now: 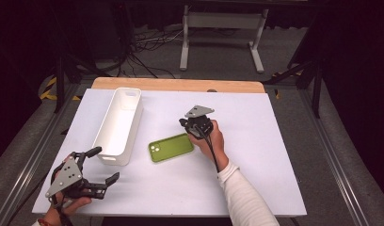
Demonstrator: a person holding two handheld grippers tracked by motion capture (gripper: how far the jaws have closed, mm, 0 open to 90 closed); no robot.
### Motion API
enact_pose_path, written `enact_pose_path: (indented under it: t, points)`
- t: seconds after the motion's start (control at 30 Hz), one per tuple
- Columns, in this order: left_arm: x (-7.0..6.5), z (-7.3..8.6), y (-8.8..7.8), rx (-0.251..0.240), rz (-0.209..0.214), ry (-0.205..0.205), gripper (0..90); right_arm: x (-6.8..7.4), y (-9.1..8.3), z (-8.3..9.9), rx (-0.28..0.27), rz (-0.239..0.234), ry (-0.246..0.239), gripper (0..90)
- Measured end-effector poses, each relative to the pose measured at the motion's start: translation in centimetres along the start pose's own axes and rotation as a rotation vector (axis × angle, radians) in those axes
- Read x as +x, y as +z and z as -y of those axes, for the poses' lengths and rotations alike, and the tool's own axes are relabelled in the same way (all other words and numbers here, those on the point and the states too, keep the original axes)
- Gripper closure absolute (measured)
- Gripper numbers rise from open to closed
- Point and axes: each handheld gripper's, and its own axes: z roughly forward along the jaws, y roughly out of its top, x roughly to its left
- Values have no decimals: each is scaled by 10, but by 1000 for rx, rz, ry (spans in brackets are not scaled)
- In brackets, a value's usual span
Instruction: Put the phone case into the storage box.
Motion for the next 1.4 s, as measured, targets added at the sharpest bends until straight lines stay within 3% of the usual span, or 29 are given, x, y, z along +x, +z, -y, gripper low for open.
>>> enact_pose_path:
  t: [0.3, 0.57, 0.8, 1.13, 1.4]
  points:
    - [1, 2, 2, -1, -10, 0, 46, 2, 31, 11, 145, -13, -24, 900]
    - [-1, 2, 3, 23, -4, 9, 46, 2, 33, 16, 185, -21, -37, 900]
    - [-2, 4, -1, 22, -5, -10, 47, 2, 22, 28, 152, -33, -9, 900]
    - [-6, 4, -5, 25, -25, -5, 48, 14, -2, 42, 165, -56, -33, 900]
    - [-6, 5, -6, 29, -26, -13, 53, 33, -26, 53, 181, -97, -88, 900]
